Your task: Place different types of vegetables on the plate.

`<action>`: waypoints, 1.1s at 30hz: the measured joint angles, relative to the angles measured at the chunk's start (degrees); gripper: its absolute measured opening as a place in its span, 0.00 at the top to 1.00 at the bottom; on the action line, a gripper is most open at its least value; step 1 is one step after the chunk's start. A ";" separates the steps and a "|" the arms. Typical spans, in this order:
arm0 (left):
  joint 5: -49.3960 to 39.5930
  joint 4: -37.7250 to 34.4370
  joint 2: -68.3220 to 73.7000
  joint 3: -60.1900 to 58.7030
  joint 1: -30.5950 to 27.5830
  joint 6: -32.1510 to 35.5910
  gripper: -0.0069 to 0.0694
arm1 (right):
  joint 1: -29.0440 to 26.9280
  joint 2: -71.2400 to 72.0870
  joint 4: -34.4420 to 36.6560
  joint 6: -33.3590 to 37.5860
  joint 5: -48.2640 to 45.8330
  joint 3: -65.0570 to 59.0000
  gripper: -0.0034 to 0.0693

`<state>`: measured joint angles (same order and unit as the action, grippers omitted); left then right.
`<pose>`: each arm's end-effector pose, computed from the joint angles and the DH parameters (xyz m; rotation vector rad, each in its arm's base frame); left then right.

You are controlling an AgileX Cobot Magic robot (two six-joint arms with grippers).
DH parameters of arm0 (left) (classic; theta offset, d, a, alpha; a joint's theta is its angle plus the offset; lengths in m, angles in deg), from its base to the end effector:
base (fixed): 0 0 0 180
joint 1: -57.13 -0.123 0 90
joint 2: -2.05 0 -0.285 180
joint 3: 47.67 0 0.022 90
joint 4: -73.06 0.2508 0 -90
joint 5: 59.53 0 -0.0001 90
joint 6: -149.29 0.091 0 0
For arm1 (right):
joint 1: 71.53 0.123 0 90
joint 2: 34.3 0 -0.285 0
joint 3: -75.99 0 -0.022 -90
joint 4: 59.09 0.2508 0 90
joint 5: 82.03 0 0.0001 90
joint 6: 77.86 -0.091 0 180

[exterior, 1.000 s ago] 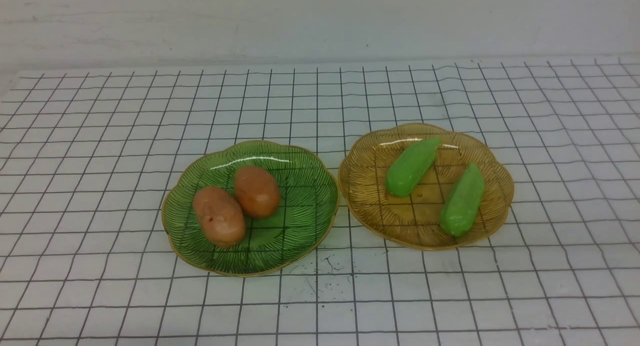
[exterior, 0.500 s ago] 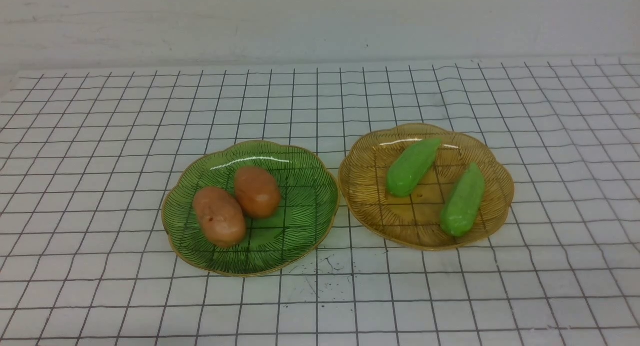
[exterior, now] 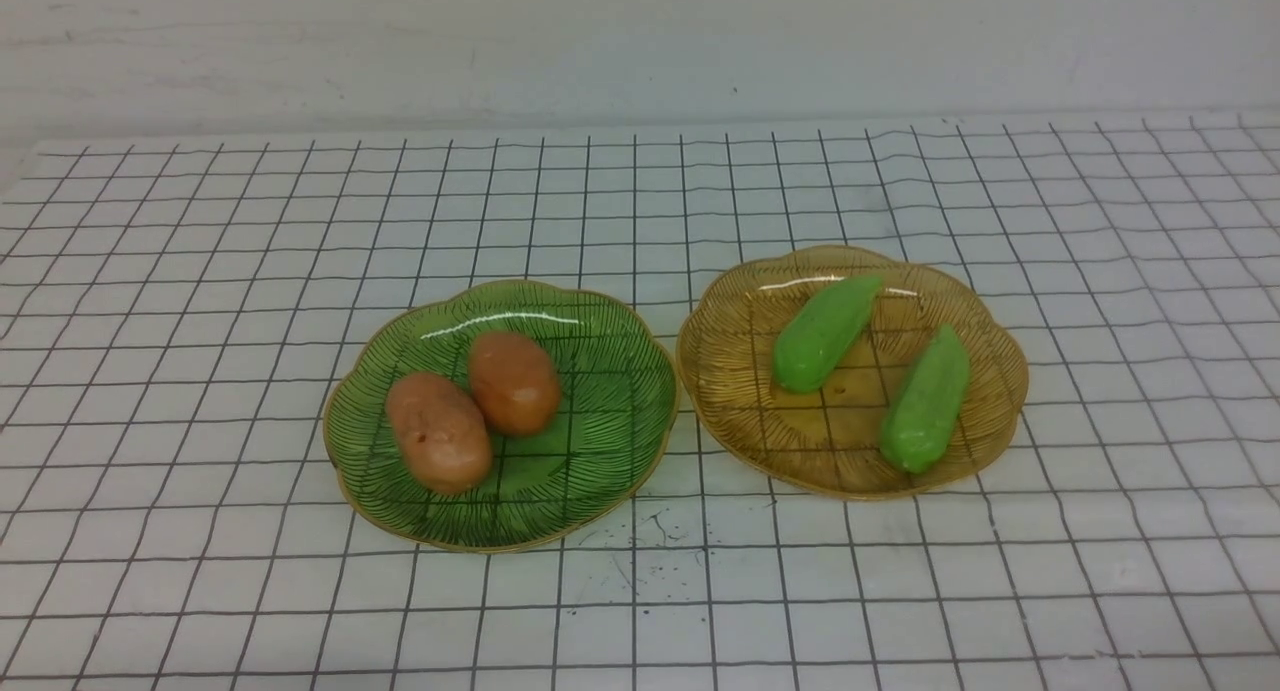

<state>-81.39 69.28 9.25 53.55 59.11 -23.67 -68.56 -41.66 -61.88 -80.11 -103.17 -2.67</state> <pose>0.0524 -0.0041 0.1703 0.1073 1.8783 -0.0045 0.0529 0.0011 0.1720 -0.0421 1.8694 0.0151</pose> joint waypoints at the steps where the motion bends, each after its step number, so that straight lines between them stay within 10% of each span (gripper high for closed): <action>1: 0.00 0.00 0.00 0.00 0.00 0.00 0.92 | -0.18 0.00 0.00 -1.02 -0.05 0.00 0.97; 33: 0.00 0.00 0.00 0.00 0.00 0.00 0.92 | -2.03 0.00 -0.58 -4.40 -0.42 0.06 0.97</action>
<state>-81.39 69.28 9.25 53.55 59.11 -23.67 -70.59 -41.66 -62.46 -84.51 -103.58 -2.61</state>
